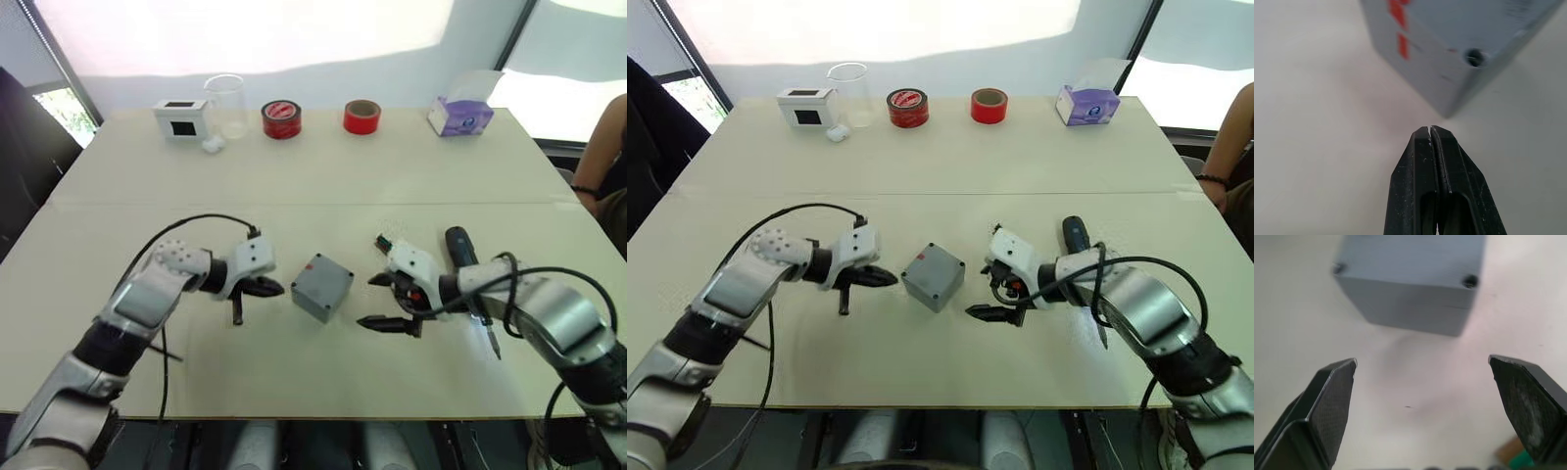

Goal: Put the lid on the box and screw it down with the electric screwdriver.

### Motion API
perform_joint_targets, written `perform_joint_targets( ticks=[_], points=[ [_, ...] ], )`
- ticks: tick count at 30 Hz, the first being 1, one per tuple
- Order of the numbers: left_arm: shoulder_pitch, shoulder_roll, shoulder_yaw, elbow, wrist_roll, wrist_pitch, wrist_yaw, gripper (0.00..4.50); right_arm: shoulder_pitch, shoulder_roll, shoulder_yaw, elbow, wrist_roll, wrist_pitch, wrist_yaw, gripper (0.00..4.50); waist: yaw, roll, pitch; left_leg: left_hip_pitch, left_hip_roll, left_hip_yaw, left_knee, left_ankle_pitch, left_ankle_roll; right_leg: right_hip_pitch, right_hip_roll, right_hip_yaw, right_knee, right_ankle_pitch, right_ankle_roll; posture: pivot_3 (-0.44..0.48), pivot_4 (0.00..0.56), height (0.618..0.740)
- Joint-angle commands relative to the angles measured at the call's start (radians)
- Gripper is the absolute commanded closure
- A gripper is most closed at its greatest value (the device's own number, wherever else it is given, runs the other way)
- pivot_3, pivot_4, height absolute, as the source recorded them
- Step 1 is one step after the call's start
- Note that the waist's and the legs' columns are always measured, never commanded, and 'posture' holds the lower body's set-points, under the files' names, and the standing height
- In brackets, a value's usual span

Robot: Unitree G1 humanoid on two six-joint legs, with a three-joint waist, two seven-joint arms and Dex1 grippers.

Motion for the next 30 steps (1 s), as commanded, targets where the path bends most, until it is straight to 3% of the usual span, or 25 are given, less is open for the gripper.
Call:
perform_joint_targets(
  ticks=[1,5,11,19,30],
  points=[
    [0.026,-0.004,0.010,-0.093,-0.026,0.032,0.017,4.50,-0.050,0.034,0.037,0.057,-0.066,-0.087,0.050,0.08,0.006,0.000,0.000,0.000,0.000,0.000,0.000,0.000,0.000,0.000,0.000,0.000,0.000,0.000,0.000,0.000,0.150,0.740],
    [0.012,-0.054,-0.014,-0.085,-0.004,0.050,0.075,4.50,-0.091,0.098,0.080,0.115,-0.115,-0.135,0.083,0.08,0.012,0.000,0.000,0.000,0.000,0.000,0.001,0.000,0.000,0.001,0.000,0.000,0.000,0.000,0.000,0.000,0.150,0.740],
    [-0.037,-0.115,-0.002,-0.025,0.014,0.031,0.140,4.50,-0.044,0.073,0.086,0.041,-0.102,-0.121,0.161,0.08,0.011,0.000,0.000,0.000,-0.001,0.000,0.001,0.000,0.000,0.001,0.000,0.000,0.000,0.000,0.000,0.000,0.150,0.740],
    [-0.062,-0.121,-0.005,0.009,0.011,0.008,0.134,4.50,0.032,0.063,0.034,-0.070,-0.070,-0.044,0.146,0.08,0.011,0.000,0.000,0.000,0.000,0.000,0.001,0.000,0.000,0.000,0.000,0.000,0.001,0.000,0.000,0.000,0.150,0.740],
    [-0.089,-0.103,0.006,0.046,0.010,-0.004,0.099,4.50,0.045,0.084,-0.010,-0.088,-0.072,0.000,0.097,0.08,0.011,0.000,0.000,0.000,-0.001,0.000,0.001,0.000,0.000,0.000,0.000,0.000,0.001,0.000,0.000,0.000,0.150,0.740]
  ],
)
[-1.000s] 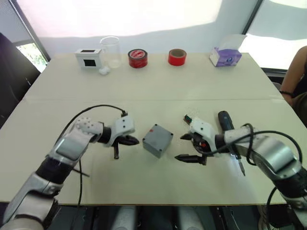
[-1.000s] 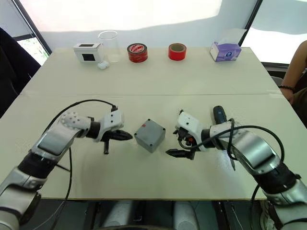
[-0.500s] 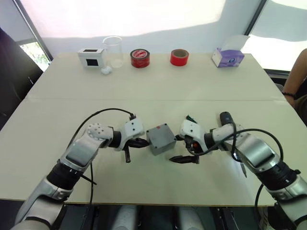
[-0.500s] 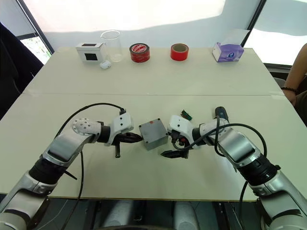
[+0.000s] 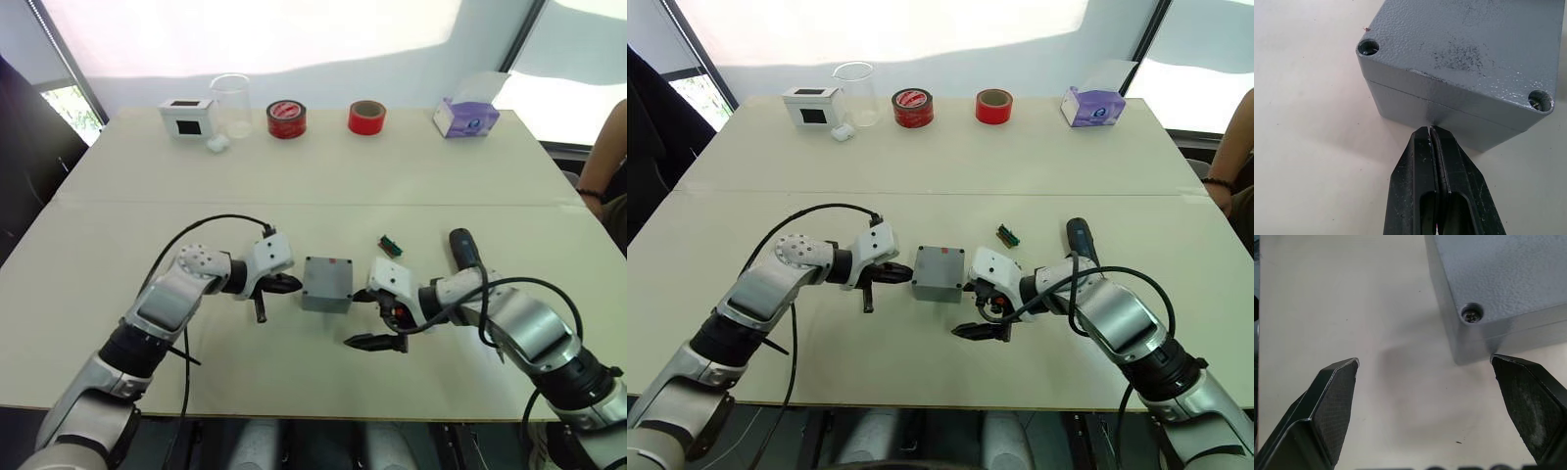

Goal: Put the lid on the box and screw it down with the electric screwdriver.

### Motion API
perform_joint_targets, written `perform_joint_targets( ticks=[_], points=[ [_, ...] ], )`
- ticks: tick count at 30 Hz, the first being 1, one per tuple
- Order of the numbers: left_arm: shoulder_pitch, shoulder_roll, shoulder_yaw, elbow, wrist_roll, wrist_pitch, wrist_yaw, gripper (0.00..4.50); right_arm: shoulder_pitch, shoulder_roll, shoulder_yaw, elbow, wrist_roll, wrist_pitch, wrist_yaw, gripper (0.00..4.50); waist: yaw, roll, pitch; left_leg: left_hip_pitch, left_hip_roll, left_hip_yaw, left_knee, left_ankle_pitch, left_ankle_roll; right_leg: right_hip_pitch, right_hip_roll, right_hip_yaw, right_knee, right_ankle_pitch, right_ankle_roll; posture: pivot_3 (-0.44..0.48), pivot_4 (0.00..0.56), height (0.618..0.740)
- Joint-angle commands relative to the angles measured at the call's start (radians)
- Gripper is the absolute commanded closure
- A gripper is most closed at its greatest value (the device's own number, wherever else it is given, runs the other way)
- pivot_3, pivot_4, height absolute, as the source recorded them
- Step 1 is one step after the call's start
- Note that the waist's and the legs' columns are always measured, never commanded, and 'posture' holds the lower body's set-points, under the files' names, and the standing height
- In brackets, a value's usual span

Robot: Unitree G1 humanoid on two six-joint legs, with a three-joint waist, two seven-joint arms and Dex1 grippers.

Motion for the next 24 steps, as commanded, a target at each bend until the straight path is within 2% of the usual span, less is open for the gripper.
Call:
perform_joint_targets(
  ticks=[1,6,9,12,18,21,24],
  points=[
    [-0.027,0.021,0.028,-0.016,-0.016,-0.018,-0.025,4.50,-0.004,-0.007,-0.060,-0.042,0.018,0.002,-0.012,0.08,0.000,0.000,0.000,0.000,0.000,0.000,0.000,0.000,0.000,0.000,0.000,0.000,0.000,0.000,0.000,0.000,0.150,0.740],
    [-0.051,0.056,0.135,-0.034,-0.105,0.038,-0.048,4.50,0.016,0.006,-0.314,-0.041,0.120,0.073,-0.083,0.08,0.001,0.000,0.000,0.000,0.000,0.000,0.000,0.000,0.000,0.000,0.000,0.000,0.000,0.000,0.000,0.000,0.150,0.740],
    [-0.065,0.049,0.205,-0.060,-0.195,0.086,-0.061,4.50,0.018,0.021,-0.413,0.023,0.124,0.052,-0.132,0.08,0.001,0.000,0.000,0.000,0.000,-0.001,0.000,0.000,0.000,0.000,0.000,0.000,0.000,0.000,0.000,0.000,0.150,0.740],
    [-0.082,0.033,0.238,-0.097,-0.270,0.141,-0.069,4.50,0.012,0.058,-0.413,0.169,0.044,-0.074,-0.197,0.08,0.000,0.000,0.000,0.000,0.000,0.000,0.000,0.000,0.000,0.000,0.000,0.000,0.000,0.000,0.000,0.000,0.150,0.740],
    [-0.106,0.023,0.207,-0.092,-0.273,0.143,-0.048,4.50,-0.021,0.143,-0.349,0.407,-0.076,-0.237,-0.266,0.08,-0.007,0.000,0.000,0.001,0.000,0.001,-0.001,0.001,-0.002,0.000,0.000,0.001,0.001,0.000,0.000,0.000,0.150,0.740],
    [-0.109,0.023,0.203,-0.094,-0.276,0.140,-0.045,4.50,-0.036,0.162,-0.350,0.459,-0.096,-0.280,-0.280,0.76,-0.008,0.000,0.000,0.000,0.000,0.001,-0.001,0.002,-0.003,-0.001,0.000,0.001,0.002,0.000,0.000,0.000,0.150,0.740],
    [-0.100,0.023,0.200,-0.104,-0.278,0.142,-0.039,4.50,-0.040,0.170,-0.353,0.479,-0.096,-0.298,-0.271,1.99,-0.006,0.000,0.000,0.000,0.000,0.001,-0.001,0.002,-0.003,-0.001,0.000,0.001,0.002,0.000,0.000,0.000,0.150,0.740]
  ],
)
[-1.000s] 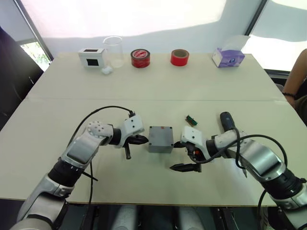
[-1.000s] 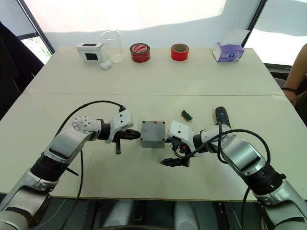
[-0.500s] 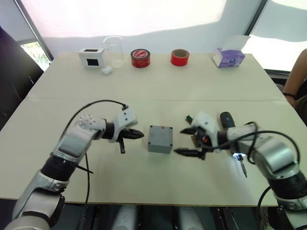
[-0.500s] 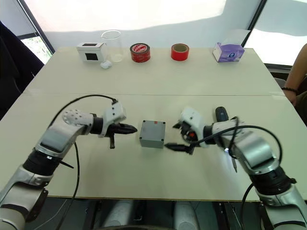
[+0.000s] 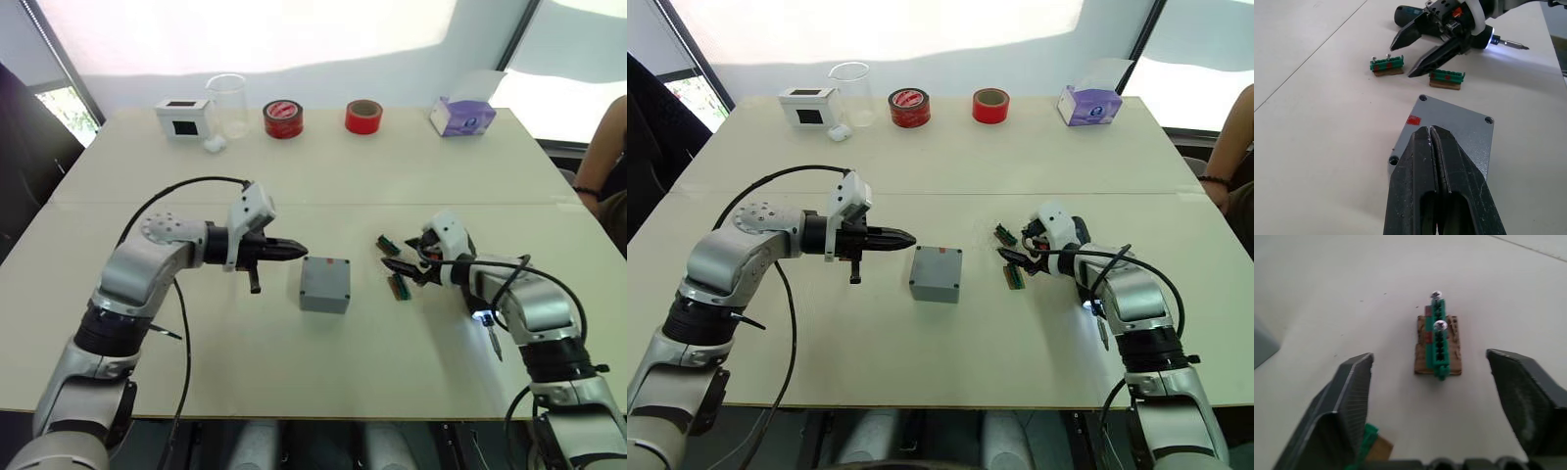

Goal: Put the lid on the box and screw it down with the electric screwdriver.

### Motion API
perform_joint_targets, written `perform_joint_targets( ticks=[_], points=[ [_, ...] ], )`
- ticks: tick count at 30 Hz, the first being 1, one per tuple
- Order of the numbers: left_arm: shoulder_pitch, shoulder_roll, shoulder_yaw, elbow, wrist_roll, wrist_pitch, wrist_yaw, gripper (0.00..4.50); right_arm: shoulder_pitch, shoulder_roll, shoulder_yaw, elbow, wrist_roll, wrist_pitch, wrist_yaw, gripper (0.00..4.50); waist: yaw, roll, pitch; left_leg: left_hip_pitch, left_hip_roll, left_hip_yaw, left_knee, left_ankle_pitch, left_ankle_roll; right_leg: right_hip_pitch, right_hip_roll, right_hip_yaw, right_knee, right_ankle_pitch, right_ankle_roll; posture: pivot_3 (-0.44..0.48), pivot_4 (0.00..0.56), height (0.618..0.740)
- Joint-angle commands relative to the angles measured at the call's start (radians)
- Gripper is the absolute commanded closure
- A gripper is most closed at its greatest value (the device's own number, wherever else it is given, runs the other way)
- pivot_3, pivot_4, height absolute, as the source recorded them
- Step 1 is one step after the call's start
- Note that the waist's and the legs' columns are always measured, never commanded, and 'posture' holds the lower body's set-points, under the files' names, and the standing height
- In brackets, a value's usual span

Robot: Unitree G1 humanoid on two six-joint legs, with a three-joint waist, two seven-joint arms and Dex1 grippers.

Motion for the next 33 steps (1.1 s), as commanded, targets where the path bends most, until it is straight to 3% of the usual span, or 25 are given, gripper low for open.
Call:
perform_joint_targets(
  ticks=[1,2,20,21,25,33],
  points=[
    [-0.011,0.003,0.004,-0.033,-0.016,0.000,0.009,4.50,-0.026,0.006,-0.028,0.000,0.001,-0.036,0.006,2.40,0.000,0.000,0.000,0.000,0.000,0.000,0.000,0.000,0.000,0.000,0.000,0.000,0.000,0.000,0.000,0.000,0.150,0.740],
    [-0.008,0.004,0.004,-0.037,-0.017,0.001,0.010,4.50,-0.027,0.009,-0.029,0.004,0.000,-0.039,0.004,2.72,0.000,0.000,0.000,0.000,0.000,0.000,0.000,0.000,0.000,0.000,0.000,0.000,0.000,0.000,0.000,0.000,0.150,0.740],
    [0.003,0.008,-0.019,-0.030,-0.007,-0.017,0.022,4.50,-0.055,0.045,-0.021,0.043,-0.014,-0.071,-0.014,2.72,-0.001,0.000,0.000,0.000,0.000,0.000,0.000,0.000,0.000,0.000,0.000,0.000,0.000,0.000,0.000,0.000,0.150,0.740],
    [0.004,0.009,-0.019,-0.030,-0.007,-0.017,0.022,4.50,-0.055,0.046,-0.018,0.045,-0.018,-0.075,-0.016,3.24,-0.001,0.000,0.000,0.000,0.000,0.000,0.000,0.000,0.000,0.000,0.000,0.000,0.000,0.000,0.000,0.000,0.150,0.740],
    [0.007,0.013,-0.020,-0.031,-0.006,-0.018,0.022,4.50,-0.053,0.048,-0.021,0.046,-0.022,-0.081,-0.018,4.45,-0.001,0.000,0.000,0.000,0.000,0.000,0.000,0.000,0.000,0.000,0.000,0.000,0.000,0.000,0.000,0.000,0.150,0.740],
    [0.011,0.014,-0.020,-0.032,-0.007,-0.019,0.023,4.50,-0.050,0.043,-0.034,0.023,-0.012,-0.069,-0.015,4.45,-0.001,0.000,0.000,0.000,0.000,0.000,0.000,0.000,0.000,0.000,0.000,0.000,0.000,0.000,0.000,0.000,0.150,0.740]
  ],
)
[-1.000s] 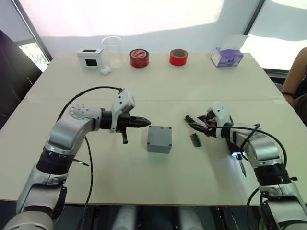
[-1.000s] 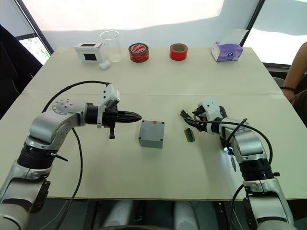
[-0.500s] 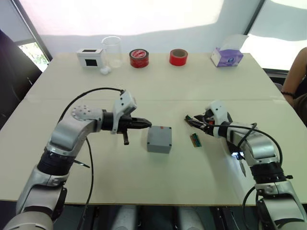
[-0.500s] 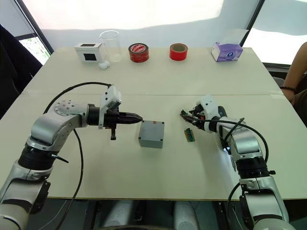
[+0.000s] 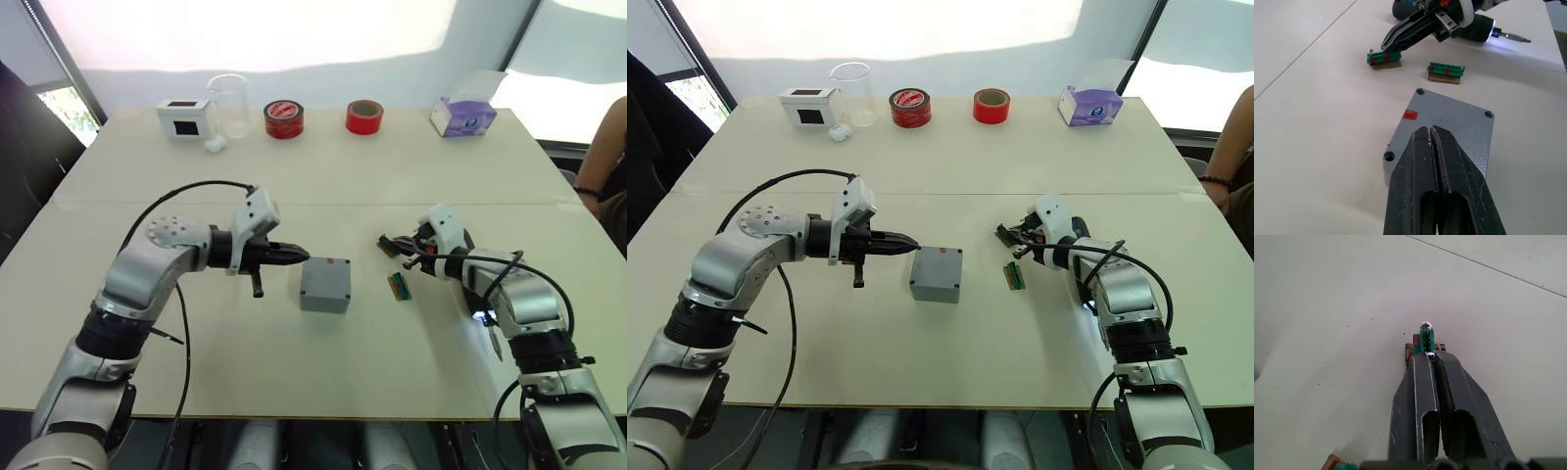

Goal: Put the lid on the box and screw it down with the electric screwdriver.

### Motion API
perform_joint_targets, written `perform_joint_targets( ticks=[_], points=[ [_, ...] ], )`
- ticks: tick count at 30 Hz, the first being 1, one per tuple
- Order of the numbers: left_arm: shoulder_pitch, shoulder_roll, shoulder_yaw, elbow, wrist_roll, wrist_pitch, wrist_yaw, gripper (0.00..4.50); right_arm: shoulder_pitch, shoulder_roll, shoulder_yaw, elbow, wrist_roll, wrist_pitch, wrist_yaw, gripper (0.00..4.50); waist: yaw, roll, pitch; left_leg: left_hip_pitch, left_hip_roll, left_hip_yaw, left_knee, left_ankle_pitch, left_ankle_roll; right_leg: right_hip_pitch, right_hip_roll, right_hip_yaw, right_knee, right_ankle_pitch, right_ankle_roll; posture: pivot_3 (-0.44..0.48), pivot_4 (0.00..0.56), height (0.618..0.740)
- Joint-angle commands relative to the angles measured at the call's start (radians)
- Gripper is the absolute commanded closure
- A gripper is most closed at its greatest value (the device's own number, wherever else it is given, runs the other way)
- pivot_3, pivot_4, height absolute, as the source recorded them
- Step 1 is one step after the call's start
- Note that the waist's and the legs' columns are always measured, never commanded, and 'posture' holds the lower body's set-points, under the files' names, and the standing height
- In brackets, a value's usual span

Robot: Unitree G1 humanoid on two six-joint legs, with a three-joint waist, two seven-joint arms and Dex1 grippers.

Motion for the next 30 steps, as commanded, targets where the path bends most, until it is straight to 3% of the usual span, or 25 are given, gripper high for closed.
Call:
perform_joint_targets(
  ticks=[1,13,21,30],
  points=[
    [0.001,0.008,0.009,-0.021,-0.006,-0.013,0.002,4.50,-0.018,-0.001,-0.038,-0.049,0.017,0.005,-0.001,4.45,0.000,0.000,0.000,0.000,0.000,0.000,0.000,0.000,0.000,0.000,0.000,0.000,0.000,0.000,0.000,0.000,0.150,0.740],
    [0.009,0.024,0.018,-0.012,-0.004,-0.019,-0.003,4.50,-0.021,0.005,-0.153,-0.221,0.152,0.117,-0.013,4.45,0.000,0.000,0.000,0.000,0.000,0.000,0.000,-0.001,0.001,0.000,0.000,0.000,0.000,0.000,0.000,0.000,0.150,0.740],
    [0.070,0.074,0.007,-0.029,0.002,-0.024,-0.017,4.50,0.083,0.026,-0.065,-0.486,0.216,0.168,0.018,4.45,0.001,0.000,0.000,0.000,0.000,0.000,0.000,-0.001,0.001,0.000,0.000,0.000,0.001,0.000,0.000,0.000,0.150,0.740],
    [0.074,0.065,0.009,-0.041,-0.004,-0.019,-0.002,4.50,0.123,0.039,0.000,-0.537,0.203,0.198,-0.008,4.45,0.006,0.000,0.000,0.000,0.000,0.000,0.000,-0.001,0.001,0.000,0.000,0.000,0.001,0.000,0.000,0.000,0.150,0.740]
  ],
)
